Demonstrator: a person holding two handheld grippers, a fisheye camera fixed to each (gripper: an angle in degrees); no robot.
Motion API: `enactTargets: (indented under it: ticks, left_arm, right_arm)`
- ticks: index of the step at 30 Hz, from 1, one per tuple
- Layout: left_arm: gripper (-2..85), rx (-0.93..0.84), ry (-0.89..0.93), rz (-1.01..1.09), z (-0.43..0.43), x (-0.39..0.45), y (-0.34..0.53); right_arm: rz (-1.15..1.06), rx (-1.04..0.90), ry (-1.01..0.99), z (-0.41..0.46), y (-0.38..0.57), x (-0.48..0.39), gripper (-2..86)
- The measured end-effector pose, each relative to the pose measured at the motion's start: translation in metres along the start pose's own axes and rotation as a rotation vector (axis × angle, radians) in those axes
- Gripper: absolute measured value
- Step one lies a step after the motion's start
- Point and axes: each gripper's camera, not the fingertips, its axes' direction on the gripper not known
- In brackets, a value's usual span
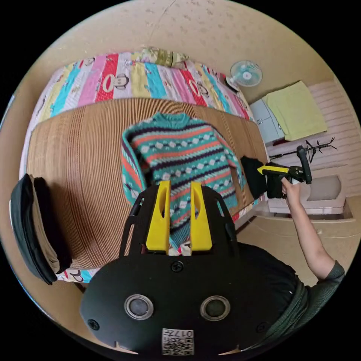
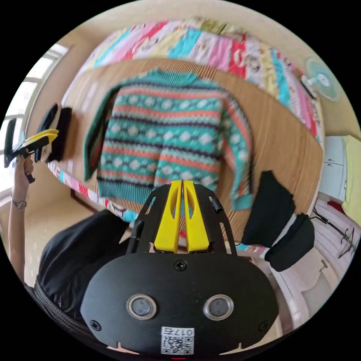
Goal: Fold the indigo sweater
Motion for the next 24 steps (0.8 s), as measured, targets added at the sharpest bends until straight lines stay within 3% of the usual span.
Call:
enactTargets:
  ticks: [2, 5, 12, 14, 17, 21, 24]
  left_arm:
    - [8.4, -0.147, 0.039, 0.007, 0.044, 0.002, 0.001]
    - [7.9, -0.33, 0.056, 0.038, 0.1, 0.01, 0.001]
    - [-0.2, -0.515, -0.214, 0.154, 0.154, -0.001, 0.012]
    - [-0.7, -0.61, -0.269, 0.169, 0.16, -0.014, 0.028]
    - [-0.9, -0.495, -0.265, 0.163, 0.132, -0.036, 0.052]
    - [-0.9, -0.726, -0.303, 0.097, 0.129, -0.079, 0.09]
    - [-0.6, -0.645, -0.146, -0.006, 0.097, -0.113, 0.115]
  right_arm:
    - [-0.059, -0.175, -0.039, 0.07, -0.002, -0.009, 0.8]
    - [-0.075, -0.283, -0.089, 0.122, 0.0, -0.008, 0.7]
    - [-0.001, -0.374, -0.245, 0.193, 0.007, 0.03, 0.5]
    - [0.046, -0.491, -0.315, 0.229, 0.03, 0.04, 0.5]
    - [0.168, -0.34, -0.324, 0.212, 0.064, 0.059, 0.5]
    - [0.109, -0.334, -0.209, 0.201, 0.103, 0.051, 0.4]
    - [0.022, -0.371, -0.108, 0.175, 0.109, 0.045, 0.5]
